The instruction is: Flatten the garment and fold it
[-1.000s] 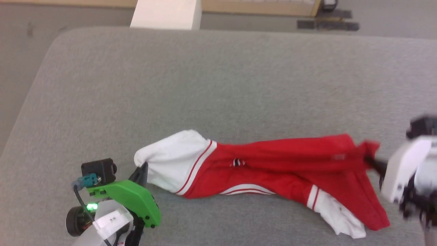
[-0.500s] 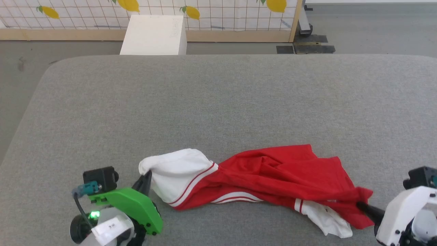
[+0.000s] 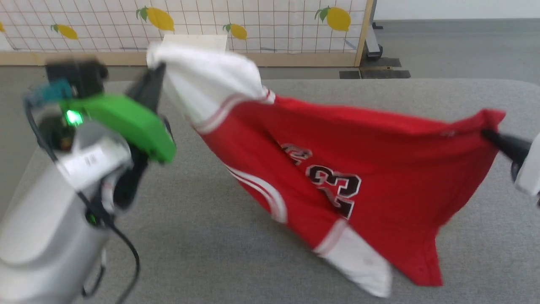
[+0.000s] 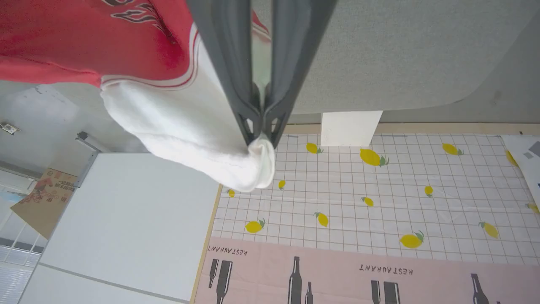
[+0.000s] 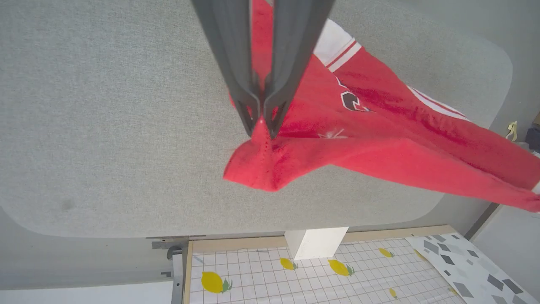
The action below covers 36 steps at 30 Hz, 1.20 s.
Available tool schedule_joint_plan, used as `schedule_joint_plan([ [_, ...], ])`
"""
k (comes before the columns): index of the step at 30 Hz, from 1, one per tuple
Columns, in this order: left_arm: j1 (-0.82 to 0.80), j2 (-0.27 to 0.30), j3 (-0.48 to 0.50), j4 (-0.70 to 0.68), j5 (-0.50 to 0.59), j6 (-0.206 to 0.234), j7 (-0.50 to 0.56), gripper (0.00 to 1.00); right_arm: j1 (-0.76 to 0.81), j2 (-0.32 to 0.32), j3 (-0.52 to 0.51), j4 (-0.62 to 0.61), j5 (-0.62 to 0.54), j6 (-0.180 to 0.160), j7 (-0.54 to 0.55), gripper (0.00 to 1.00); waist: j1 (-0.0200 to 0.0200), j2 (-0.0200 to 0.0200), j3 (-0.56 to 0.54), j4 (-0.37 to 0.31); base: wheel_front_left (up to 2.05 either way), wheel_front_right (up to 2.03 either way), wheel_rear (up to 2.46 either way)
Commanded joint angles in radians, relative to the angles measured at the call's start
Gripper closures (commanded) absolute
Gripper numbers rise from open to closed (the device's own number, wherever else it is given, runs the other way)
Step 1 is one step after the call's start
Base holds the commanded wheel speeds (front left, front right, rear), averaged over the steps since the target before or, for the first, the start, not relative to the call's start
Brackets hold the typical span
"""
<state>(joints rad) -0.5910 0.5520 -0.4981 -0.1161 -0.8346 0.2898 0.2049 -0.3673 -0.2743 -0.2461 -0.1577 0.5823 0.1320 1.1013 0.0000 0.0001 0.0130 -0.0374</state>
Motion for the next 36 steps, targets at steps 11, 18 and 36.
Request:
schedule_joint_plan([
  [11,-0.322,0.011,0.005,0.091,0.063,-0.056,0.064,1.0,-0.216,-0.027,0.006,0.013,0.004,-0.001,0.076,1.0,0.0,-0.0001,0.002,0.0,0.0,0.0,0.0],
  [18,-0.403,0.008,-0.007,0.17,0.073,-0.07,0.101,1.0,-0.262,-0.015,0.009,0.015,-0.007,-0.001,0.1,1.0,0.0,-0.0001,0.049,0.006,0.0,0.0,0.0],
  [36,-0.962,-0.042,0.001,0.531,0.199,-0.127,0.066,1.0,-0.917,0.029,-0.022,0.341,-0.265,-0.001,-0.048,1.0,0.0,-0.0001,0.465,-0.01,0.0,0.0,0.0],
])
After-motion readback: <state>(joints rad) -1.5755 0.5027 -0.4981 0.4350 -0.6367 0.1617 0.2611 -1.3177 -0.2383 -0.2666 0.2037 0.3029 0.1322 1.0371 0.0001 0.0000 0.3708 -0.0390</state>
